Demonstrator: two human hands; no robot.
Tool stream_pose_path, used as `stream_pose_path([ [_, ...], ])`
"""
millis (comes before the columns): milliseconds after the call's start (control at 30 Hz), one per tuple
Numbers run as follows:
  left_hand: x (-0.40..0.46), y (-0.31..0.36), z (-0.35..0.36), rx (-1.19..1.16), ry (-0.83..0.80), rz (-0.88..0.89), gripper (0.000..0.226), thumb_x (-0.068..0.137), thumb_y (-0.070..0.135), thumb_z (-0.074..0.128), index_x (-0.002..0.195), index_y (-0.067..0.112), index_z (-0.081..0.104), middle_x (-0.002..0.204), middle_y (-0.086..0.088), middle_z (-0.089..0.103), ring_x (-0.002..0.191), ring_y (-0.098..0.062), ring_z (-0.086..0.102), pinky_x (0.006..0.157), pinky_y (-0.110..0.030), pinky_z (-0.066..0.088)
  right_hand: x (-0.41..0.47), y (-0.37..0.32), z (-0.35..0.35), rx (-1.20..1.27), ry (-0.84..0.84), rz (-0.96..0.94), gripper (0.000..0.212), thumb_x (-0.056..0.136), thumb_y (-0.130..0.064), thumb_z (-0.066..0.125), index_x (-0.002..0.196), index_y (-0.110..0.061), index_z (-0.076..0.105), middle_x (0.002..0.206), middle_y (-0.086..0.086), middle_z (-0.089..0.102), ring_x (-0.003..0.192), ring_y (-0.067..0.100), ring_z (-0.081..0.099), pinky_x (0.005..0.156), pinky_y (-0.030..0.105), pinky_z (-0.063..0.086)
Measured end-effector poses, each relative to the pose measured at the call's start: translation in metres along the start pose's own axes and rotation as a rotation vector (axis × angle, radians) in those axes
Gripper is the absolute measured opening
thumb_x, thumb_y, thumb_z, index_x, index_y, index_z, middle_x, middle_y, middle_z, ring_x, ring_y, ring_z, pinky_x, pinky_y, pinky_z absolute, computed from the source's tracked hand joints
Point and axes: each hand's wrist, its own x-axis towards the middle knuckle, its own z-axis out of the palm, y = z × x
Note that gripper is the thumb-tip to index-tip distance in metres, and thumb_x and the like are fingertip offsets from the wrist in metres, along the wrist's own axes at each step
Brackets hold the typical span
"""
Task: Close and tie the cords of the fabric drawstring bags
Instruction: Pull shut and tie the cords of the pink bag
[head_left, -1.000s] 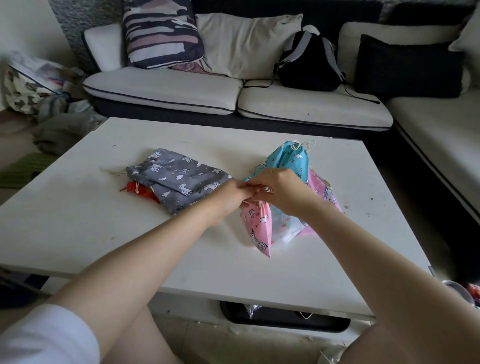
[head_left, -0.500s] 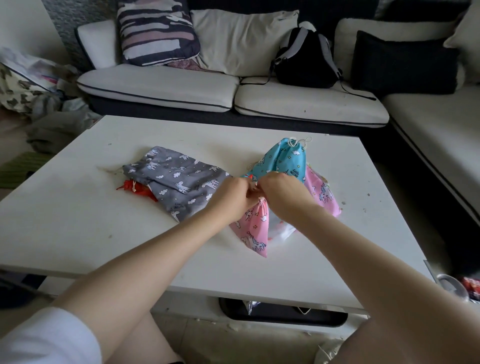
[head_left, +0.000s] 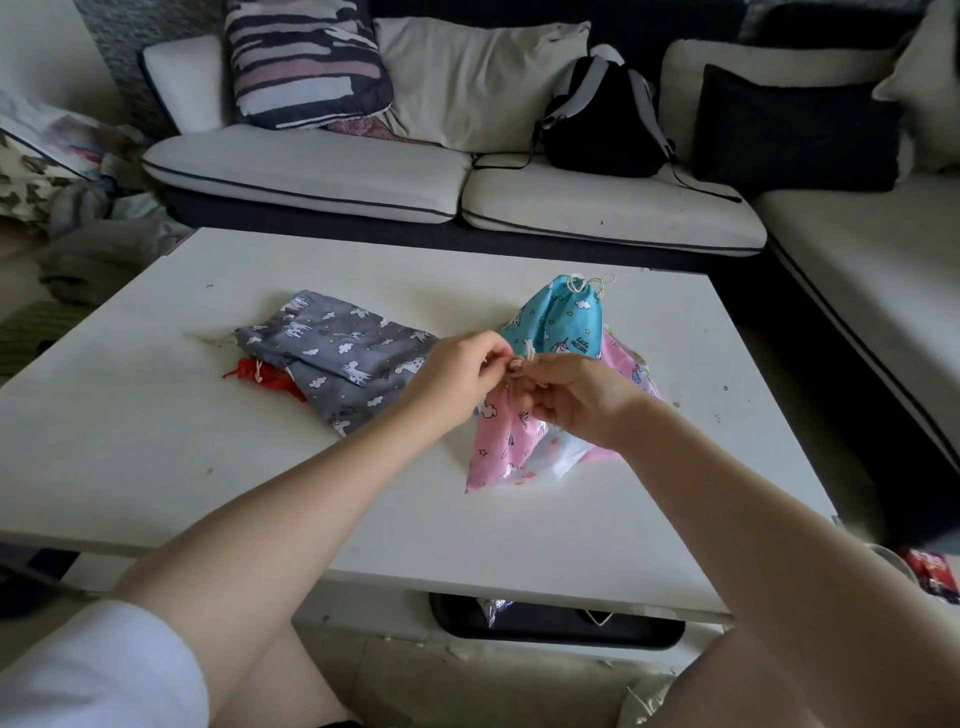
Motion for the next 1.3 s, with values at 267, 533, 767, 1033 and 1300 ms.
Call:
stream_pose_path([
  [267,-0.006,0.003,0.000,0.035,0.085,0.102,0.013,0.081,0.017,0.064,0.089,0.008,0.060,0.087,0.004,0.051,0.069,-0.007,0.047,0.064,-0.014,0.037,0.000,-0.005,0.000,0.072,0.028,0.037,0.024,0.094,-0.011,0.042,0.077,-0.012,0.060,0.057,-0.004,0.052,0.048,0.007,0.050,0.054,0.018,0.038],
  [533,-0.001,0.000,-0.008,0.472,-0.102,0.057,0.021,0.094,0.022,0.046,0.100,0.003,0.055,0.100,-0.016,0.061,0.089,-0.035,0.058,0.069,-0.038,0.042,-0.005,-0.007,-0.003,-0.049,0.124,0.028,0.021,0.089,0.002,0.052,0.080,-0.011,0.065,0.055,-0.001,0.063,0.048,0.008,0.058,0.050,0.017,0.044],
  [767,-0.001,-0.013,-0.007,0.825,-0.201,-0.182,0.024,0.094,0.008,0.038,0.117,0.001,0.041,0.108,-0.020,0.064,0.096,-0.037,0.063,0.068,-0.039,0.046,0.002,0.004,0.011,-0.259,0.238,-0.054,0.026,0.081,0.008,0.056,0.071,-0.016,0.055,0.046,-0.001,0.052,0.041,0.013,0.051,0.053,0.025,0.033],
  [1033,-0.004,-0.022,-0.008,0.760,-0.176,-0.229,0.027,0.089,-0.002,0.033,0.115,0.002,0.038,0.102,-0.022,0.065,0.092,-0.039,0.063,0.065,-0.038,0.043,0.000,0.012,0.017,-0.178,0.160,-0.187,0.033,0.083,0.015,0.052,0.066,-0.013,0.049,0.050,0.001,0.047,0.041,0.012,0.045,0.044,0.022,0.041],
  [1300,-0.006,-0.012,-0.004,-0.636,-0.150,-0.548,0.034,0.095,0.002,0.033,0.073,0.016,0.054,0.053,0.000,0.040,0.036,-0.006,0.034,0.035,-0.013,0.023,-0.013,-0.001,-0.010,-1.025,0.252,-0.192,0.014,0.089,-0.015,0.059,0.088,-0.006,0.070,0.059,-0.003,0.058,0.046,-0.001,0.050,0.048,0.008,0.038],
])
